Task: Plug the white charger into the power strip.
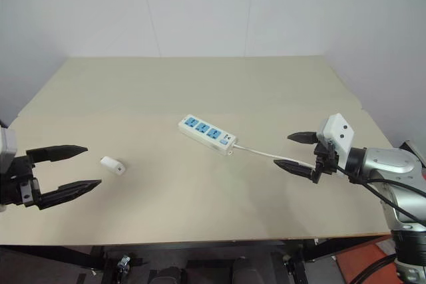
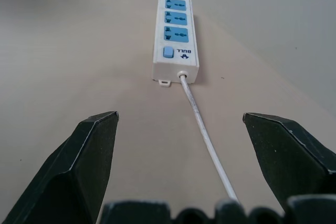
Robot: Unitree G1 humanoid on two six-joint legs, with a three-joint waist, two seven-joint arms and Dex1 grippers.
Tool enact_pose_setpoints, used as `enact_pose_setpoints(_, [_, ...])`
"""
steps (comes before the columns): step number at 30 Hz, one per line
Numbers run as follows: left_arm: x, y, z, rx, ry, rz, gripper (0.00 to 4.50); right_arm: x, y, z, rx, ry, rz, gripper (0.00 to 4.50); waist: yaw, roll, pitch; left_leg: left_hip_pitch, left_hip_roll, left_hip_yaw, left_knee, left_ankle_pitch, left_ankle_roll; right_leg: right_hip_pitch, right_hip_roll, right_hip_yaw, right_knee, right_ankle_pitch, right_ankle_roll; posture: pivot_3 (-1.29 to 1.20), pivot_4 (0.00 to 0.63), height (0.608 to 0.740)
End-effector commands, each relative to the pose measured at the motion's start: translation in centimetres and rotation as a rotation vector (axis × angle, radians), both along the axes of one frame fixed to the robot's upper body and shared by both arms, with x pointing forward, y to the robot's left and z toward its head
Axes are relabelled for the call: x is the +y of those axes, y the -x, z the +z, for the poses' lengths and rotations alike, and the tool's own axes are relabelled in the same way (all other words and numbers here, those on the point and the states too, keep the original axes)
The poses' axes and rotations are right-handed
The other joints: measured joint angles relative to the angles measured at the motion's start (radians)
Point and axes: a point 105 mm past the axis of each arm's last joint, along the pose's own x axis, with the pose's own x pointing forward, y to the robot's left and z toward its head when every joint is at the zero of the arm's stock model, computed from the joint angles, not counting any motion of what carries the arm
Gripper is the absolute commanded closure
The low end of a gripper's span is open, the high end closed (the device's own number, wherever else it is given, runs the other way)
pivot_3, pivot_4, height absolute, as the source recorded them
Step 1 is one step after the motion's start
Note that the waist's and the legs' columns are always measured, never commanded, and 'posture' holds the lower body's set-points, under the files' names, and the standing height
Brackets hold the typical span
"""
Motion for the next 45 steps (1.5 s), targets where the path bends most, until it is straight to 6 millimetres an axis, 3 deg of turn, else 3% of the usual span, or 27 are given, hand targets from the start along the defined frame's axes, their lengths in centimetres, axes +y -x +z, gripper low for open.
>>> enact_pose_setpoints(1, [-0.5, 0.0, 0.7, -0.021, -0.013, -0.020, 0.00, 0.2, 0.3, 1.0, -0.058, 0.004, 0.009, 0.02, 0.000, 0.000, 0.000, 0.000, 0.000, 0.000, 0.000, 0.000, 0.000, 0.000, 0.000, 0.000, 0.000, 0.000, 0.000, 0.00, 0.150, 0.740])
enact_pose_setpoints(11, [-1.1, -0.7, 1.0, -0.041, 0.011, -0.049, 0.00, 1.1, -0.5, 0.8, -0.081, -0.033, 0.000, 0.02, 0.000, 0.000, 0.000, 0.000, 0.000, 0.000, 0.000, 0.000, 0.000, 0.000, 0.000, 0.000, 0.000, 0.000, 0.000, 0.00, 0.150, 0.740])
enact_pose_setpoints(25, [-4.0, -4.3, 1.4, -0.107, 0.089, -0.245, 0.00, 10.9, -8.5, -1.6, -0.133, -0.248, 0.028, 0.02, -0.003, 0.000, 0.000, -0.002, 0.000, -0.001, -0.001, 0.000, 0.000, -0.003, 0.001, 0.000, 0.000, 0.006, -0.008, 0.00, 0.150, 0.740])
enact_pose_setpoints(31, [-3.7, -4.8, 1.0, -0.106, 0.095, -0.268, 0.00, 13.4, -9.5, -3.9, -0.079, -0.220, 0.086, 0.02, -0.003, 0.000, 0.000, -0.002, 0.000, -0.001, -0.001, 0.000, 0.000, -0.003, 0.001, 0.000, 0.001, 0.006, -0.008, 0.00, 0.150, 0.740])
enact_pose_setpoints(40, [-3.0, -4.6, 0.4, -0.102, 0.100, -0.270, 0.00, 13.3, -11.4, -5.4, -0.069, -0.215, 0.021, 0.02, -0.007, 0.000, 0.000, -0.001, 0.000, -0.001, -0.001, 0.000, 0.000, -0.002, 0.001, 0.000, 0.002, 0.006, -0.009, 0.00, 0.150, 0.740])
enact_pose_setpoints(45, [-2.6, -4.4, 0.1, -0.097, 0.098, -0.268, 0.00, 13.4, -11.8, -5.1, -0.078, -0.246, 0.012, 0.02, -0.010, 0.000, 0.000, -0.001, 0.000, -0.001, -0.001, 0.000, 0.000, -0.002, 0.001, 0.000, 0.002, 0.006, -0.009, 0.00, 0.150, 0.740])
